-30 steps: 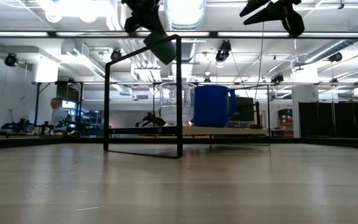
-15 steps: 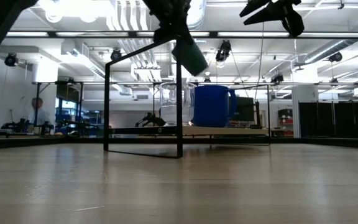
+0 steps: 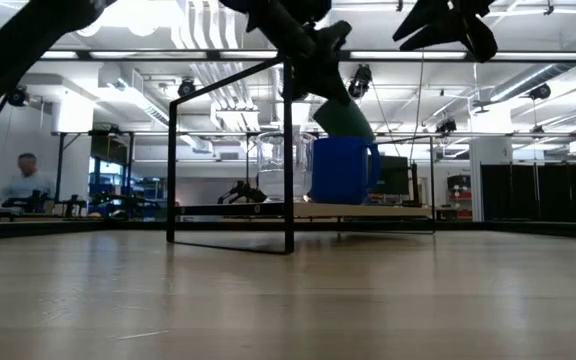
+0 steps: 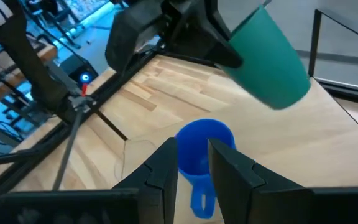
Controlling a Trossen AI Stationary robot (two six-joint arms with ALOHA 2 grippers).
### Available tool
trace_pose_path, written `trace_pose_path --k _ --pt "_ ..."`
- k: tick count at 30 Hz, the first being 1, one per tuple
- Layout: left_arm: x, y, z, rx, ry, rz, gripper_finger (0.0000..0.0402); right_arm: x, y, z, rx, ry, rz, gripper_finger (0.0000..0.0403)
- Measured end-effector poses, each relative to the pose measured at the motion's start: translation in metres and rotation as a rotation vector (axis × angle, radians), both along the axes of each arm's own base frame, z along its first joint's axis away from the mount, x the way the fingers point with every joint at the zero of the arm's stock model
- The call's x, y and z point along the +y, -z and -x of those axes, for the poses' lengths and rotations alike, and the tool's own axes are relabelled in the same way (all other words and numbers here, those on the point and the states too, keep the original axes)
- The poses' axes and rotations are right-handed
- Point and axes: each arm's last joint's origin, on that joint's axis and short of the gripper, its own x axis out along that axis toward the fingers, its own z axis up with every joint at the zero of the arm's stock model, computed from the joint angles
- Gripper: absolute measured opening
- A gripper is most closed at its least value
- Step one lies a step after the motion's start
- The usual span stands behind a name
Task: Stack small to large cups/mugs on shelf
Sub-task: Put the green cup on the shelf
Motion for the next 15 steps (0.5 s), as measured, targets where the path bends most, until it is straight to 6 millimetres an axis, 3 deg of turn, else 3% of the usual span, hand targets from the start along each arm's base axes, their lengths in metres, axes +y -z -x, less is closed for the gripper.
trace_pose_path --k 11,15 --pt "0.005 0.038 -0.020 0.059 0.016 0.034 0.0000 -0.001 0.003 0.004 0.035 0.011 -0.009 0.0084" --pt "0.006 0.042 -0.028 0.022 0.021 0.021 0.0000 -0.001 0.003 0.004 0.037 0.011 -0.009 0.0084"
